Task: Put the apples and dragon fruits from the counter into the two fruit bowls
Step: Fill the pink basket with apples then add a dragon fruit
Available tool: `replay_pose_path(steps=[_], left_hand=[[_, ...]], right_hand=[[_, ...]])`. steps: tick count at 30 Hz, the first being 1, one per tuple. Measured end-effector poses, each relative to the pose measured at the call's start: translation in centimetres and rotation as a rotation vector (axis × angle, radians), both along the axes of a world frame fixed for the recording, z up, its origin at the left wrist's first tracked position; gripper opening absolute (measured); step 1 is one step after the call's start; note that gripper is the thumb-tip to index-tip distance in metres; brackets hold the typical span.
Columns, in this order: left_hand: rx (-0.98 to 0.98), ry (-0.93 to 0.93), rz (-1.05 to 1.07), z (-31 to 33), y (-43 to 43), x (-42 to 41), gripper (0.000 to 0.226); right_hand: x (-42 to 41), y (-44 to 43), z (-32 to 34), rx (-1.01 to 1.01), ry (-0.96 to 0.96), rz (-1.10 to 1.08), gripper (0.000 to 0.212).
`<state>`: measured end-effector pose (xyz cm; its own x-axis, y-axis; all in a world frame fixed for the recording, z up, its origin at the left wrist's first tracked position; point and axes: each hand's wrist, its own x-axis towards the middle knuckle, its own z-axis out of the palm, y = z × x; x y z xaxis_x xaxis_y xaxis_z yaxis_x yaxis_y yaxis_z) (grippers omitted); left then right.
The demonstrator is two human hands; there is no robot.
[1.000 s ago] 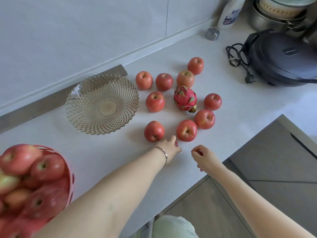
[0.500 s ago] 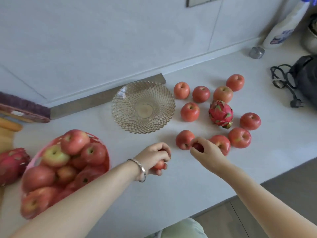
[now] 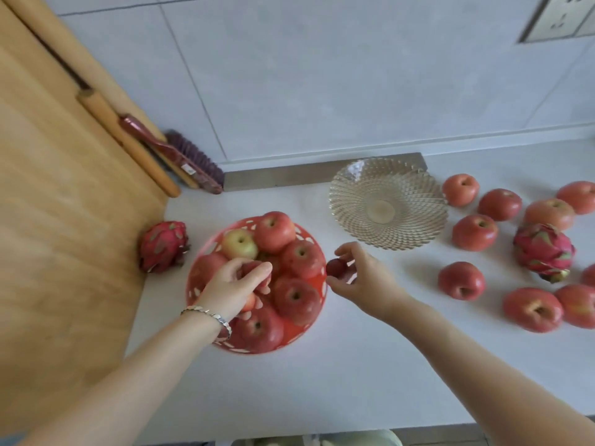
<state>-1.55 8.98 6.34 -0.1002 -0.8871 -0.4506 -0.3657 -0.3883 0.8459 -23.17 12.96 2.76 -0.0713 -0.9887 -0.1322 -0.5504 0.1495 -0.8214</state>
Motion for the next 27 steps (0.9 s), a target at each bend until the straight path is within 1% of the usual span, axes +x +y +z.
replay_pose_path(steps=[3, 7, 11, 15, 17, 19, 20, 21, 22, 23, 25, 27], left_hand=[[-0.008, -0.001, 0.017, -0.7, -0.3, 2.7, 0.018], [-0.025, 0.037, 0.006, -1.5, -0.7, 4.5, 0.016], [-0.016, 0.060, -0.013, -2.2, -1.2, 4.8, 0.015], [0.002, 0.084, -0.041, -2.2, -1.5, 4.2, 0.014], [0.011, 0.076, -0.057, -1.9, -1.6, 3.8, 0.016], [0.034, 0.072, -0.071, -1.7, -1.5, 3.5, 0.021], [0.049, 0.067, -0.083, -1.6, -1.5, 3.5, 0.025], [0.064, 0.053, -0.101, -1.6, -1.4, 3.4, 0.028], [0.077, 0.036, -0.122, -1.5, -1.4, 3.4, 0.030], [0.090, 0.025, -0.145, -1.5, -1.4, 3.3, 0.031], [0.113, 0.042, -0.198, -1.5, -1.2, 3.0, 0.034], [0.128, 0.071, -0.240, -1.4, -1.1, 2.7, 0.037]], right_hand=[[2.4, -1.1, -0.9, 0.004, 0.078, -0.018, 0.032], [3.4, -1.1, -1.7, 0.133, 0.257, 0.011, 0.041], [3.0, -1.0, -1.4, 0.117, 0.395, 0.082, 0.037], [2.2, -1.2, -1.0, 0.116, 0.486, 0.222, 0.041], [2.0, -1.5, -0.6, 0.150, 0.512, 0.251, 0.042], [2.3, -1.9, 0.3, 0.208, 0.548, 0.263, 0.045], [2.4, -2.0, 0.9, 0.205, 0.564, 0.249, 0.047], [2.8, -2.1, 1.6, 0.155, 0.549, 0.219, 0.047], [3.3, -2.2, 2.5, 0.070, 0.480, 0.182, 0.048], [4.0, -2.3, 3.4, -0.010, 0.369, 0.161, 0.049], [5.8, -2.3, 5.2, -0.056, 0.166, 0.239, 0.053], [7.7, -2.2, 5.5, -0.032, 0.139, 0.370, 0.054]])
